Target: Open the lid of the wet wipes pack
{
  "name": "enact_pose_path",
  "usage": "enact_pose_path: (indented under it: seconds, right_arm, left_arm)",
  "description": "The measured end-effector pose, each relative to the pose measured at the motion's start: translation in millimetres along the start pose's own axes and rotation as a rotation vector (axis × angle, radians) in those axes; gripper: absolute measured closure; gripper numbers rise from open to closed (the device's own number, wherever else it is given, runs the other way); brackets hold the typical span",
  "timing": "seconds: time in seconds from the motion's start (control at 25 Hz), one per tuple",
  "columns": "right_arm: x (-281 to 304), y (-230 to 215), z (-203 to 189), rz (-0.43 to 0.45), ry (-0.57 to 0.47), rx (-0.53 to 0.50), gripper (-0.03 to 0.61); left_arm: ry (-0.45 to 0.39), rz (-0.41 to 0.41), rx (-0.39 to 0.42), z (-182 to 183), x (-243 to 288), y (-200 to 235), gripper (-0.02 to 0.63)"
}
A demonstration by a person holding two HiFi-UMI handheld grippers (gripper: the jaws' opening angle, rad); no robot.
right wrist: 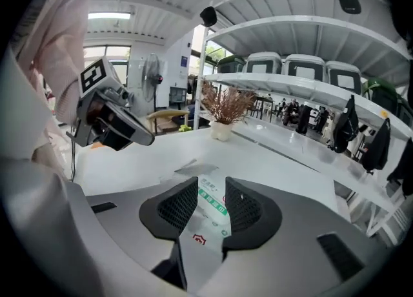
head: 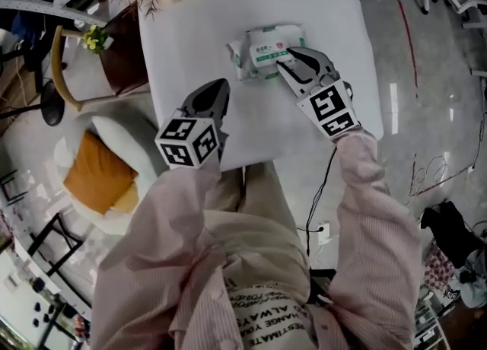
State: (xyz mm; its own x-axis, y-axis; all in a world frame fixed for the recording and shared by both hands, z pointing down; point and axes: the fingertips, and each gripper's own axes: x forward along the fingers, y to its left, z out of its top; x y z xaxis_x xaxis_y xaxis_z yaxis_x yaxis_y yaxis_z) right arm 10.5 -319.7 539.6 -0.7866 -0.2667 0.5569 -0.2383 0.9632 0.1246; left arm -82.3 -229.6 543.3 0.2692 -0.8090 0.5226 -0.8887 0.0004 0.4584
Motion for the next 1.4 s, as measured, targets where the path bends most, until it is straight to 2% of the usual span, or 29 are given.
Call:
enact_pose_path:
  seconds: [0.36,0.64,0.8,0.96,1.16,1.4]
  right_arm:
    - [24,16,-25,0.110,0.078,-0.242,0.457]
    - [32,18,-37,0.134,0.105,-0.286,0.457]
    - [41,20,-43,0.172,0.135,-0.384,0.459]
    - [44,22,-45,0.217,0.157,-0.437,0.457]
    - [45,23,-46,0.268,0.172,-0.395,0.460]
    - [44,20,-44,0.385,0.190,-0.241,0.465]
  left_arm:
    - [0.008,-0.015,-0.077,-28,27,12,0.617]
    - [0.003,-0.023,-0.110,-39,34,15,0.617]
    - [-0.002,-0.032,-0.102,-40,39,16,0.617]
    - [-0.005,-0.034,-0.110,-42,39,17,0.617]
    - [-0.007,-0.035,-0.115,-45,39,17,0.617]
    - [-0.012,-0.043,-0.118,-43,40,16,0.617]
